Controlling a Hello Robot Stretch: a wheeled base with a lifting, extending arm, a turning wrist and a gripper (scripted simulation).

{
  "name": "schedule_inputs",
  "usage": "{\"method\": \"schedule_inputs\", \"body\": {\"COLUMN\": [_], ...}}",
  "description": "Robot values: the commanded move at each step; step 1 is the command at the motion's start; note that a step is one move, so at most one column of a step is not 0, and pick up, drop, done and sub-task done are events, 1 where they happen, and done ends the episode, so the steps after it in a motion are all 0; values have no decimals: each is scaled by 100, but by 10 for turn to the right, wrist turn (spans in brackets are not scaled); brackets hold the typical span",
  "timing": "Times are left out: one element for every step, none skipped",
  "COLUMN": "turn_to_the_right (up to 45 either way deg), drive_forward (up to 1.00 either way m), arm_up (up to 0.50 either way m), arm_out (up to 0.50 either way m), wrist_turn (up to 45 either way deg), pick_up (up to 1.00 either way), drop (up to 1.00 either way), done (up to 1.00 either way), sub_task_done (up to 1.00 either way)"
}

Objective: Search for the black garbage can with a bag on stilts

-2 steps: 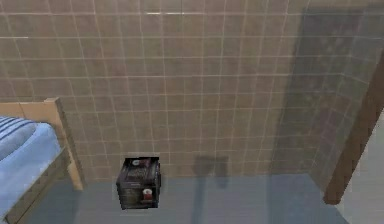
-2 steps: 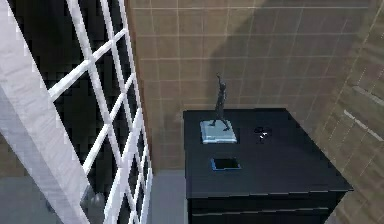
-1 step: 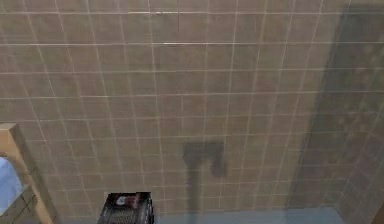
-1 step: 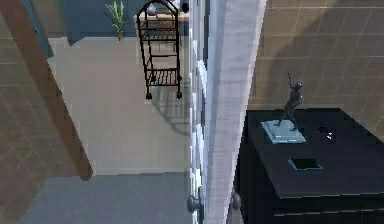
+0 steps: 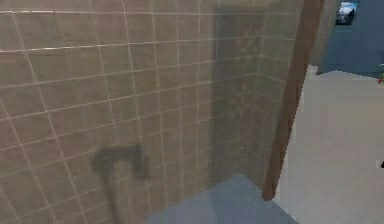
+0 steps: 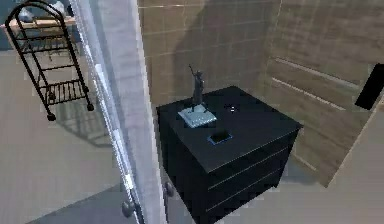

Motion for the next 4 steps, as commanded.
{"method": "schedule_inputs", "body": {"turn_to_the_right": [0,120,0,330], "drive_forward": [10,0,20,0], "arm_up": [0,0,0,0], "arm_out": [0,0,0,0], "wrist_turn": [0,0,0,0], "pick_up": [0,0,0,0], "drop": [0,0,0,0], "done": [0,0,0,0], "sub_task_done": [0,0,0,0]}}
